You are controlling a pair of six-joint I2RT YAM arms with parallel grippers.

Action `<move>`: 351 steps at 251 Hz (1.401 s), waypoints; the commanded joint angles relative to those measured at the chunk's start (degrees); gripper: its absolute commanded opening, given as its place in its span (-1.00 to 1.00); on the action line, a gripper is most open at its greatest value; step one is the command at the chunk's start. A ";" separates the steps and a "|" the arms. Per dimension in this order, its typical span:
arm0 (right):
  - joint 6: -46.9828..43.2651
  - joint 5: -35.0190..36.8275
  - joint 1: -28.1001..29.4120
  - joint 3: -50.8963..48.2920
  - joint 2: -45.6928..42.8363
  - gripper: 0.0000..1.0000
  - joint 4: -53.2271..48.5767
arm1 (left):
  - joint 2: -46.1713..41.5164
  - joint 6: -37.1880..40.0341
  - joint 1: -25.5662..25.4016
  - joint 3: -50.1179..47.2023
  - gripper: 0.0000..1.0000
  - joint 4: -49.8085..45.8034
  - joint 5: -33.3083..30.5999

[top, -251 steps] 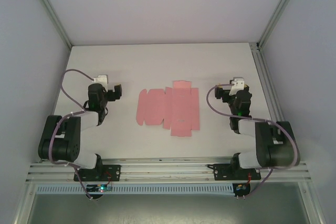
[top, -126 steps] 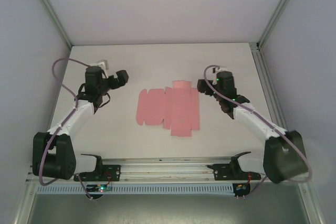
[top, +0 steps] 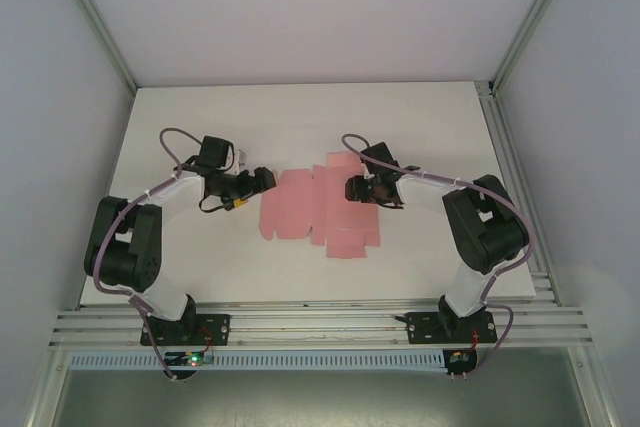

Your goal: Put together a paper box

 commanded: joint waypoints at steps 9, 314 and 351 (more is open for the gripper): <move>1.96 -0.32 -0.81 -1.51 3.96 0.06 -3.75 | 2.17 -1.12 -1.99 1.51 0.91 -3.84 5.06; 7.93 -3.60 0.24 -10.76 5.68 -0.04 4.40 | -8.35 -37.03 -16.95 -23.40 0.31 35.19 -7.17; 8.19 -3.85 0.31 -10.98 6.15 -0.05 4.53 | -6.88 -36.81 -17.00 -21.70 0.30 37.67 -9.87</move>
